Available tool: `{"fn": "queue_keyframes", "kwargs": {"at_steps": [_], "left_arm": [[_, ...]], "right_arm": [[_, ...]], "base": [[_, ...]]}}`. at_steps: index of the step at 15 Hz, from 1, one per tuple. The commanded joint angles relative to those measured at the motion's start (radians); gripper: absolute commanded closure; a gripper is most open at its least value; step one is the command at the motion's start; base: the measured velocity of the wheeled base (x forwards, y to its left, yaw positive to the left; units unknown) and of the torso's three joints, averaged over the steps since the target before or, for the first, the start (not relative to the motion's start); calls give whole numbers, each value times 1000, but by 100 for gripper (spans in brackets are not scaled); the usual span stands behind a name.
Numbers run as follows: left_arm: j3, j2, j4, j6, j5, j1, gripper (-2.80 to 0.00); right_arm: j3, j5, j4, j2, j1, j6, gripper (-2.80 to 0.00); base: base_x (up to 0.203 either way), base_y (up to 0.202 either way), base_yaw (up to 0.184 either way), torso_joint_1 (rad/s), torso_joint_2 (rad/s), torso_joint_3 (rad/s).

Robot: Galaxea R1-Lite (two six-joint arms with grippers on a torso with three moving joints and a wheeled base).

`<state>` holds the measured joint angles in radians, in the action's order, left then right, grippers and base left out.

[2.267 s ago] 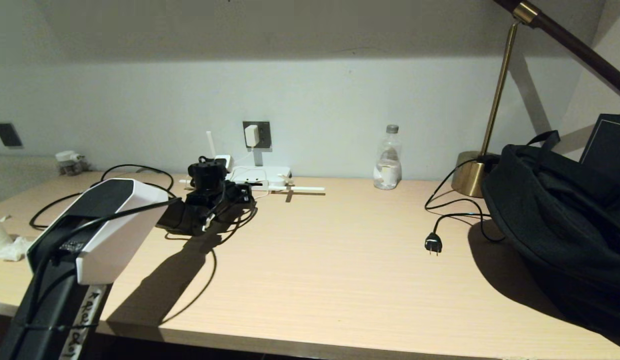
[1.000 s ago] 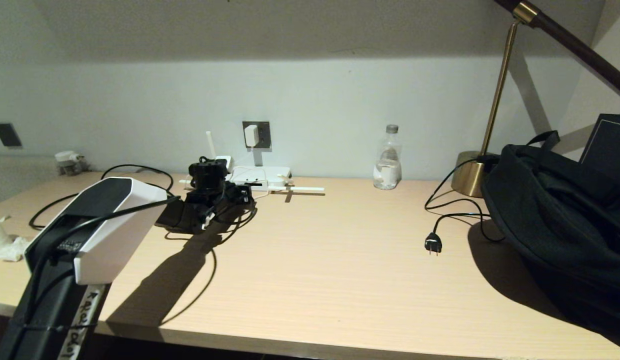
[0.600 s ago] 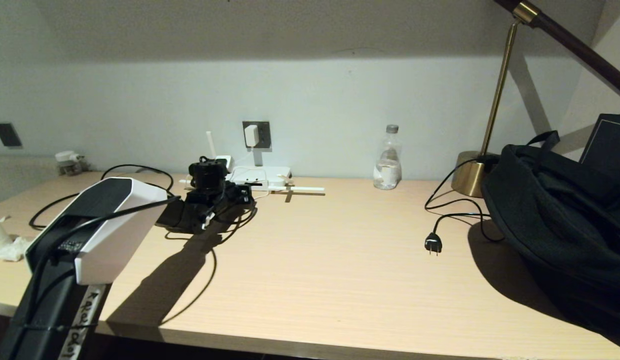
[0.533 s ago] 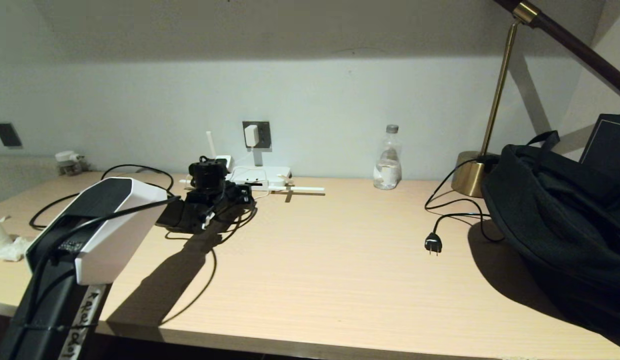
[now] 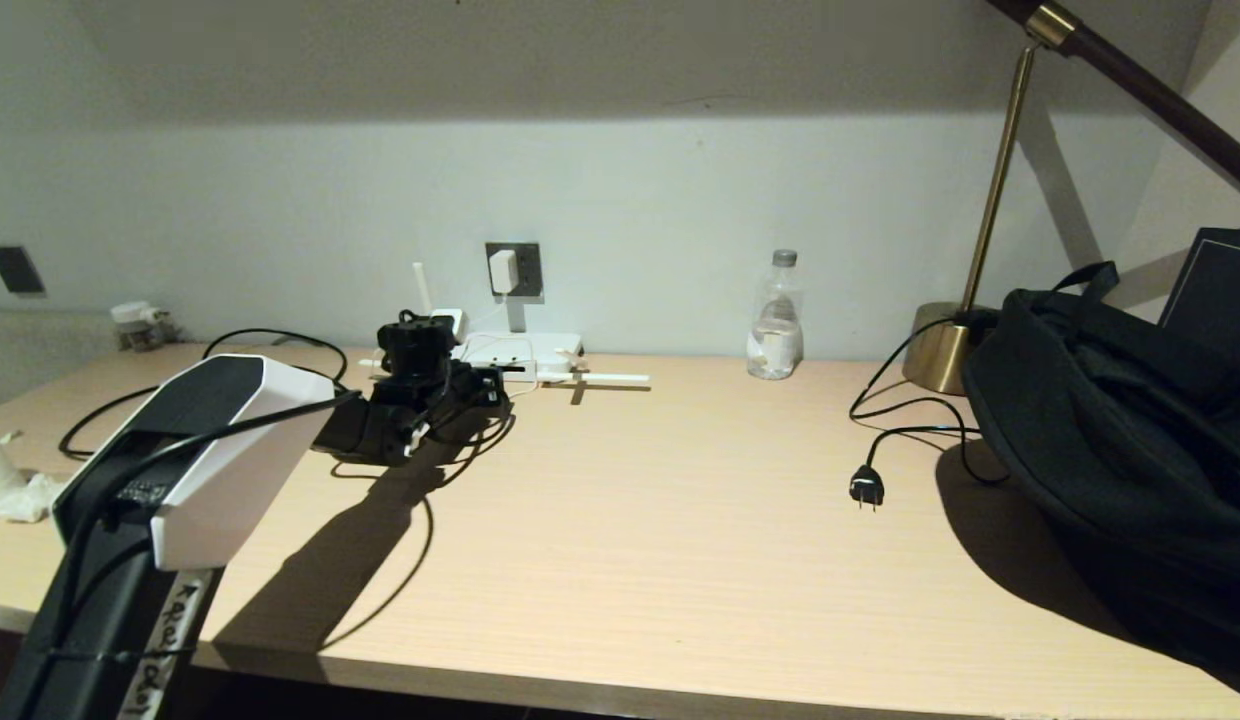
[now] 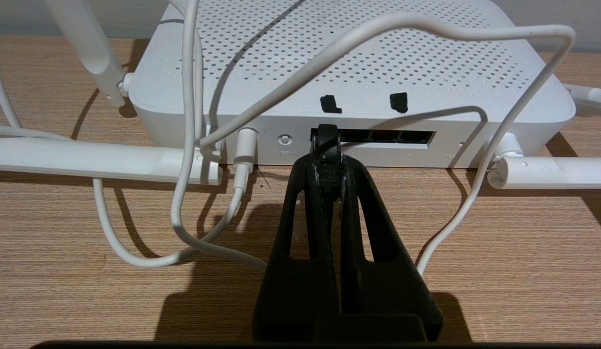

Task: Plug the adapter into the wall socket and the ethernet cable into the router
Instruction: Plug cable into router interface

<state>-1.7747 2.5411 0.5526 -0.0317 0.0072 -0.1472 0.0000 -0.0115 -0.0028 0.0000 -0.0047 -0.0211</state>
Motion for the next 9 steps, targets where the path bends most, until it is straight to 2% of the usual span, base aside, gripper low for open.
{"fn": "queue_keyframes", "kwargs": {"at_steps": [1,2,3,4,9], "left_arm": [[0,-1,4,-1,2,0,0],[0,-1,4,-1,2,0,0],[0,-1,6,-1,2,0,-249],[0,-1,6,-1,0,0,-280],[2,-5,7,-1,-1,0,-280]], "right_arm": [[0,-1,0,0,0,0,-280],[0,-1,0,0,0,0,-280],[0,-1,0,0,0,0,-280],[0,-1,0,0,0,0,-280],[0,-1,0,0,0,0,-280]], "base": [[0,0,0,0,0,0],[0,0,0,0,0,0],[0,0,0,0,0,0],[0,0,0,0,0,0],[0,0,0,0,0,0]]}}
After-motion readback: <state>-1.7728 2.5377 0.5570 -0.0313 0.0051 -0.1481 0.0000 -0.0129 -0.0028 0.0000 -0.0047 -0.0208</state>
